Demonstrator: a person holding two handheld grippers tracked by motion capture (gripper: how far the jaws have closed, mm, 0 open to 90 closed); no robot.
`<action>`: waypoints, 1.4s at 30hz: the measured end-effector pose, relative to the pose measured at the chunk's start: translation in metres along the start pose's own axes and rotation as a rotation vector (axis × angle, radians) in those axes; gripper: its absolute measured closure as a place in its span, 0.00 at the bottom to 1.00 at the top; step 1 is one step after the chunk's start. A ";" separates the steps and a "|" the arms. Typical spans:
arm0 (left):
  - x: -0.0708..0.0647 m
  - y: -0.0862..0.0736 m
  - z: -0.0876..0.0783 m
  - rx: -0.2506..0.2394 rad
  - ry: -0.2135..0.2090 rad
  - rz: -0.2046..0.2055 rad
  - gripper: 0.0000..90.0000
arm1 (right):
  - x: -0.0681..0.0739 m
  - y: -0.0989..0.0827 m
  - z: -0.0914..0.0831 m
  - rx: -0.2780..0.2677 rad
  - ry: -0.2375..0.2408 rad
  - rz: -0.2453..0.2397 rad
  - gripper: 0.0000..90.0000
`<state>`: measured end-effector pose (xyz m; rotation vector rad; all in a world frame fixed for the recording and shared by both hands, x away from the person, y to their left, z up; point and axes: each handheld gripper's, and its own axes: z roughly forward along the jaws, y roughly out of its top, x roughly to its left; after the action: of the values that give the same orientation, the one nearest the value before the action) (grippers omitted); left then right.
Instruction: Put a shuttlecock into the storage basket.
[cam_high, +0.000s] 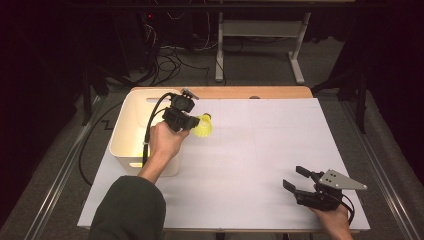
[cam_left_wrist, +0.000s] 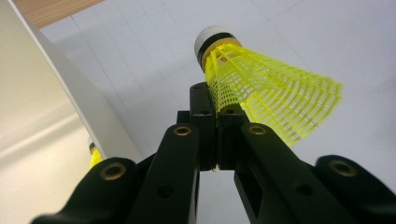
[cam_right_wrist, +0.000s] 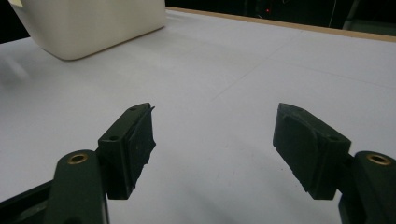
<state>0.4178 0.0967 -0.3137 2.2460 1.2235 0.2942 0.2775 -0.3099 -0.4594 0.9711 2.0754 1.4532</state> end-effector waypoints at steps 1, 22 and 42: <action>0.000 0.000 0.000 0.000 0.001 0.000 0.99 | 0.000 0.000 0.000 0.000 0.000 0.000 0.33; 0.012 -0.001 -0.012 -0.007 0.014 -0.013 0.99 | 0.000 0.000 0.000 0.000 0.000 0.000 0.33; 0.025 -0.004 -0.027 -0.029 0.026 -0.030 0.99 | 0.000 0.000 0.000 -0.002 -0.001 0.004 0.33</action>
<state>0.4171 0.1288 -0.2954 2.2042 1.2574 0.3286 0.2775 -0.3101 -0.4594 0.9754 2.0715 1.4560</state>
